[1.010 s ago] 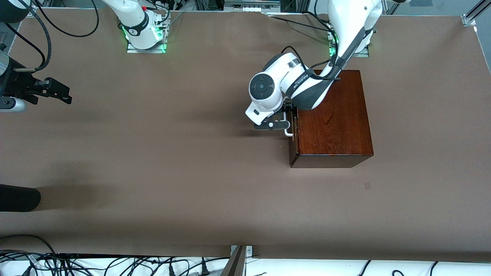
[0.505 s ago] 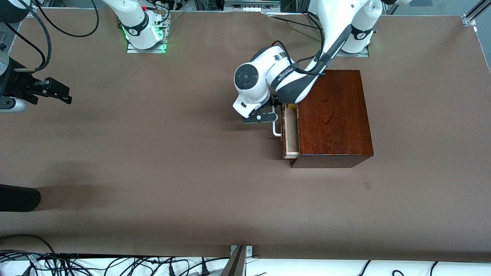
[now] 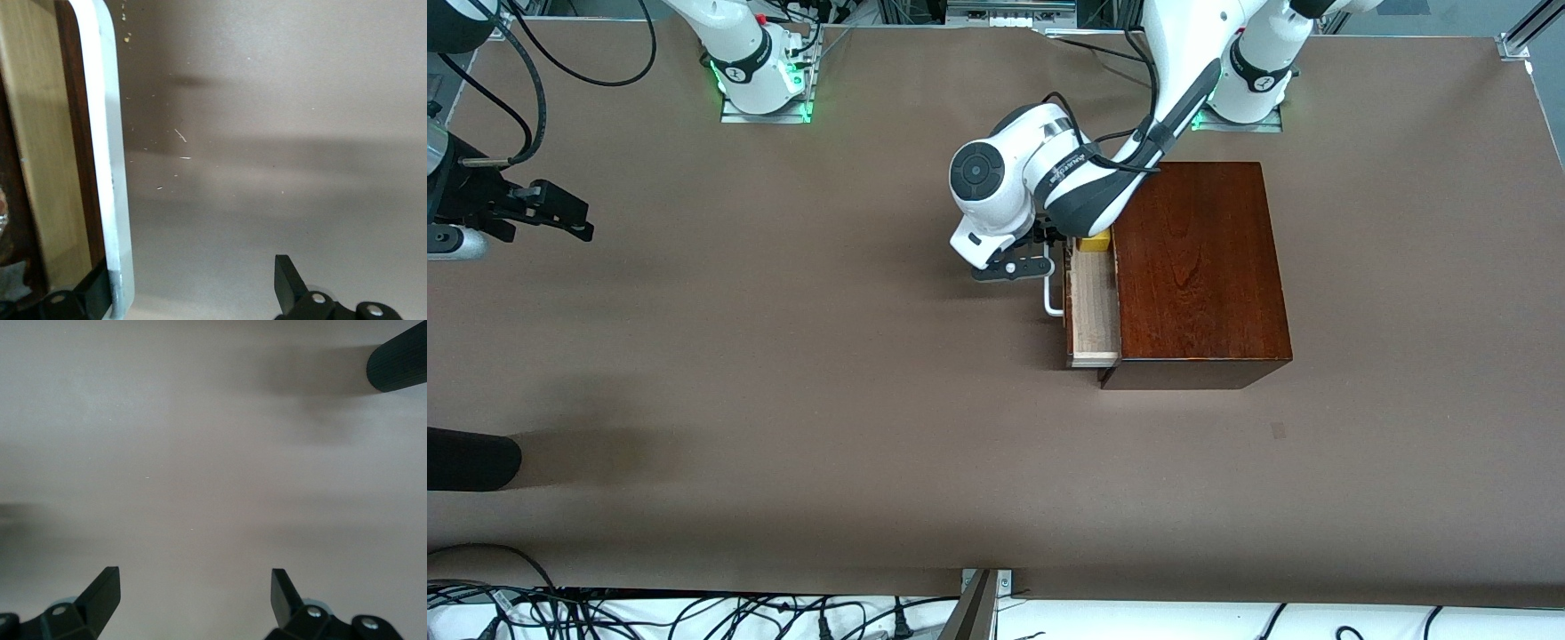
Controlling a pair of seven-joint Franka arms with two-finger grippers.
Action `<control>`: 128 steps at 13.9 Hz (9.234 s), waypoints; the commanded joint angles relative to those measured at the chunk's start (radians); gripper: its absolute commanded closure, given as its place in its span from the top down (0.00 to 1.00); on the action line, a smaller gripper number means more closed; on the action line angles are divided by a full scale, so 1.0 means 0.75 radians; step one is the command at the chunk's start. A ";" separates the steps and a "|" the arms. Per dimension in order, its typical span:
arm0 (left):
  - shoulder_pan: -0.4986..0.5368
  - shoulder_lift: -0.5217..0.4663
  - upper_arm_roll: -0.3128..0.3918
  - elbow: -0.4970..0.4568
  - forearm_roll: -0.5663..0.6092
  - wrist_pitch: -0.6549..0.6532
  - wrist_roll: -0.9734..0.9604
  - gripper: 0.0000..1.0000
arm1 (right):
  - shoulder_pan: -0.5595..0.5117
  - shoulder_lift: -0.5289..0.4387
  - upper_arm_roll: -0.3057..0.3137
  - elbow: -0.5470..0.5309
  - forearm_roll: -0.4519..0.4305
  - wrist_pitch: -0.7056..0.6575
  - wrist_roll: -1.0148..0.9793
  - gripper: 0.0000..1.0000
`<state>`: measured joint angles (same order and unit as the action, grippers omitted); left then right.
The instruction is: Open drawer, take yellow block, close drawer
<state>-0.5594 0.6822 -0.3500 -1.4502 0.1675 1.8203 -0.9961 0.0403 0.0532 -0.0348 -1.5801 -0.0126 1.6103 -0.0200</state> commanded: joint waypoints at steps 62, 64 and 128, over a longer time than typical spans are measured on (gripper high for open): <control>1.083 -0.877 0.027 -0.236 -0.305 -0.218 0.987 1.00 | 1.022 0.804 0.357 0.395 -0.175 0.585 3.481 1.00; 1.083 -0.865 0.025 -0.234 -0.305 -0.216 0.991 1.00 | 1.043 0.849 0.357 0.395 -0.175 0.626 3.548 1.00; 0.601 -0.771 0.567 -0.122 -0.307 -0.265 0.946 1.00 | 0.533 0.285 0.044 -0.863 0.099 1.134 0.454 1.00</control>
<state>-0.1056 0.0930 0.0783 -1.5560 -0.0411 1.6223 -0.2824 0.4451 0.3211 0.0046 -2.2587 0.0380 2.5578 0.3405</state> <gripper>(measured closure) 0.000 0.097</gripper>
